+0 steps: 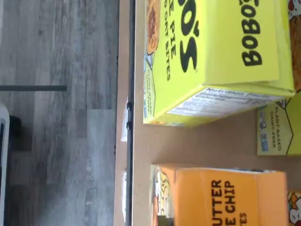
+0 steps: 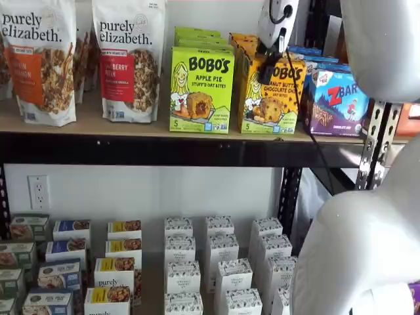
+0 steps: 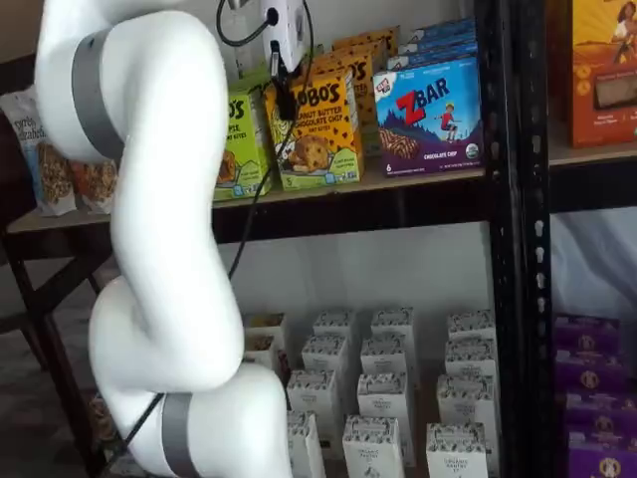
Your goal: Pick up the orange box on the top shelf, the fifth box from the left
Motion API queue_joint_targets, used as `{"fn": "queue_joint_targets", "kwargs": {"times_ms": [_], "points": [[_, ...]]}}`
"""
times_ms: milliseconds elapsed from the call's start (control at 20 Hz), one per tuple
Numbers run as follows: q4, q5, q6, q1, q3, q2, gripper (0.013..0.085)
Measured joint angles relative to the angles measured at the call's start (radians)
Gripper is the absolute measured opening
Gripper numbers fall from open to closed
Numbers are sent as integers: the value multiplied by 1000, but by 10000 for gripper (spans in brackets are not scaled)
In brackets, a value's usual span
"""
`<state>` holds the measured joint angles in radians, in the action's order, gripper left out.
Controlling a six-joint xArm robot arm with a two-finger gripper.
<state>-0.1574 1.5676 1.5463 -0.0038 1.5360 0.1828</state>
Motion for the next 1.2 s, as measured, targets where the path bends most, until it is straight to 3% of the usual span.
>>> {"fn": "queue_joint_targets", "kwargs": {"times_ms": [500, 1200], "points": [[7, 23, 2, -4, -19, 38, 250], [-17, 150, -36, 18, -47, 139, 250]]}}
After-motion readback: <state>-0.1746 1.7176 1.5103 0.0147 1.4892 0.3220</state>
